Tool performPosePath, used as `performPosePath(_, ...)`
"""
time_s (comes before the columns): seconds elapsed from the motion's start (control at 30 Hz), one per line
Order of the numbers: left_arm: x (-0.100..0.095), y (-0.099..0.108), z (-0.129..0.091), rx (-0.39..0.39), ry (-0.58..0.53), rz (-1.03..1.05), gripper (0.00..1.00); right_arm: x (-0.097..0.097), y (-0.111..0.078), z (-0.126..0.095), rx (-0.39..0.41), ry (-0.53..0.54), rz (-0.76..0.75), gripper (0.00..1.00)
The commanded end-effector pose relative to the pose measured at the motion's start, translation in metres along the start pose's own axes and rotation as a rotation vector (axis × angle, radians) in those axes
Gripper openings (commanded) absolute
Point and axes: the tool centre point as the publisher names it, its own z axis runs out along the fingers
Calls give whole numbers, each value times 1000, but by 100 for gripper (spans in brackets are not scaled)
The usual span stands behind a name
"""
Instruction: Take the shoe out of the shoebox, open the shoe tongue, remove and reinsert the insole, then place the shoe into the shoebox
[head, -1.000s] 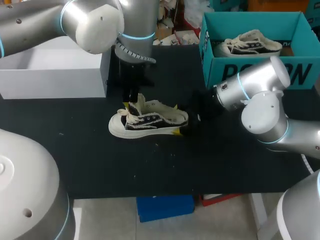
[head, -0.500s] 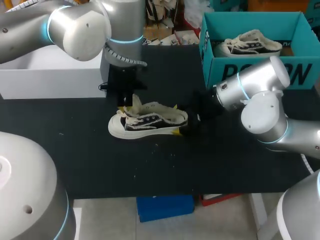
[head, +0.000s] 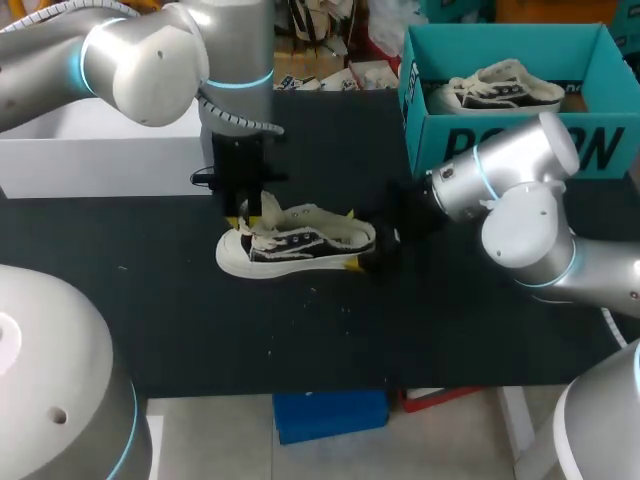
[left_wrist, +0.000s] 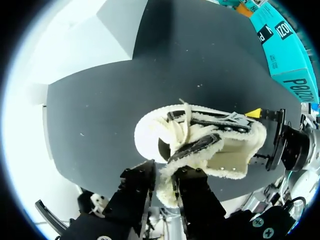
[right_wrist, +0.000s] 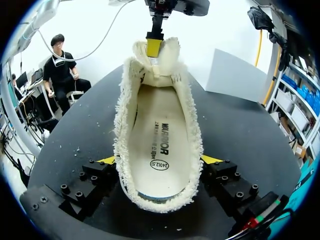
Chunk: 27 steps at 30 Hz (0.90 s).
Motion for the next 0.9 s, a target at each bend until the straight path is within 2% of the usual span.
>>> performPosePath(0.03,-2,-3,-6,-21,35,51,100,0,-2,0,0,-2,1,0)
performPosePath(0.1,0,-4,-17,-43,71,119,100,0,-2,0,0,-2,1,0)
performPosePath(0.2,9,-6,-38,-29,82,275,100,0,-2,0,0,-2,1,0)
performPosePath(0.4,36,-1,-76,24,-32,771,99,0,-2,0,0,-2,1,0)
performPosePath(0.43,42,0,-81,27,-60,862,47,0,-2,0,0,-2,1,0)
performPosePath(0.47,46,1,-85,-8,-74,977,0,0,-2,0,0,-2,1,0)
performPosePath(0.53,54,4,-92,-78,-107,1192,0,0,-2,0,0,-2,1,0)
performPosePath(0.63,65,3,-99,-227,-79,1462,0,0,-2,0,0,-2,1,0)
performPosePath(0.77,76,-12,-93,-362,-46,1661,0,0,-2,0,0,-2,1,0)
performPosePath(0.9,79,-16,-92,-365,-29,1654,0,0,-2,0,0,-2,1,0)
